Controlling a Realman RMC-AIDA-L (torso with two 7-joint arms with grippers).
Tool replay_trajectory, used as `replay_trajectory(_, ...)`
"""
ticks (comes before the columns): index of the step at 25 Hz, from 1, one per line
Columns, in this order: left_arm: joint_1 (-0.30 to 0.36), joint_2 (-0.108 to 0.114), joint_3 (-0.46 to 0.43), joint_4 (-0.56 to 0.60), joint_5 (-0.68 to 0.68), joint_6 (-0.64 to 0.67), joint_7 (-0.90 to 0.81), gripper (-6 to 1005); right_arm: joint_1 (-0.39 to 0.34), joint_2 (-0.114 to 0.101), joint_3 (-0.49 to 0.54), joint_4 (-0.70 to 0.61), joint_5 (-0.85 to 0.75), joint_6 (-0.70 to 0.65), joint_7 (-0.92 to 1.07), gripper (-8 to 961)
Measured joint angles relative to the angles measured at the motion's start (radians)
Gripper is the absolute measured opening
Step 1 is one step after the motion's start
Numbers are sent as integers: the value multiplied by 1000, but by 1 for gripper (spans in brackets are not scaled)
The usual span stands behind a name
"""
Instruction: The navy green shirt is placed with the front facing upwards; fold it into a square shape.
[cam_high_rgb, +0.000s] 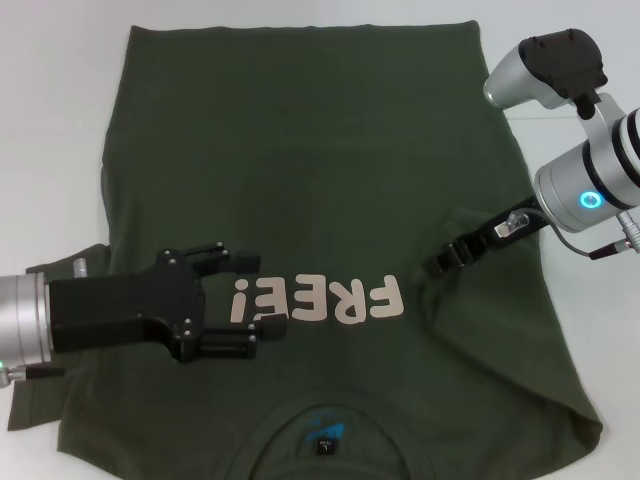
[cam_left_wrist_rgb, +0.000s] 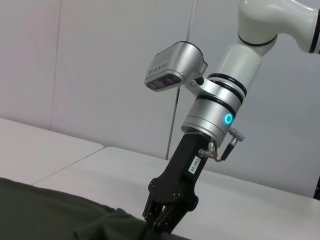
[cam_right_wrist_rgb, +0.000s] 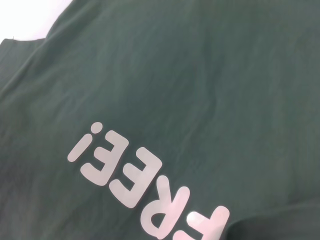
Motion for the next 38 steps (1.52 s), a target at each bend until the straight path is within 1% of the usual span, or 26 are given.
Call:
replay_trajectory(8, 0, 0, 0, -3, -5, -13, -3, 886, 2, 0, -2, -8, 4, 7, -15, 196)
replay_trajectory(10, 0, 0, -5, -4, -15, -14, -3, 886, -2, -3, 1, -14, 28, -2, -39, 285)
replay_trajectory(13, 1, 1, -21, -4, -23, -15, -3, 887, -27, -12, 13, -16, 112, -30, -112, 419)
replay_trajectory(16, 2, 0, -45, -5, -23, -19, -7, 887, -75, -25, 35, -18, 223, -58, -220, 485)
replay_trajectory(18, 4, 0, -54, -5, -24, -31, -17, 887, -125, -32, 57, -28, 306, -90, -324, 529)
replay_trajectory(21, 8, 0, -57, -6, -24, -47, -31, 887, -215, -31, 84, -61, 422, -141, -528, 733)
replay_trajectory(22, 9, 0, -57, -6, -24, -53, -36, 887, -262, -27, 96, -70, 475, -161, -632, 750)
replay_trajectory(24, 9, 0, -57, -6, -24, -63, -51, 887, -330, -22, 112, -70, 549, -180, -773, 785)
replay_trajectory(27, 9, -1, -57, -6, -25, -74, -83, 886, -418, -20, 132, -28, 659, -236, -990, 828)
replay_trajectory(31, 8, 0, -56, -2, -25, -79, -121, 886, -464, -22, 150, 10, 678, -335, -1129, 866)
replay_trajectory(34, 8, 7, -56, 9, -19, -85, -186, 887, -489, -21, 153, 10, 664, -393, -1192, 894)
replay_trajectory(38, 21, 9, -50, 72, 15, -97, -301, 887, -511, -15, 155, 4, 661, -412, -1246, 931)
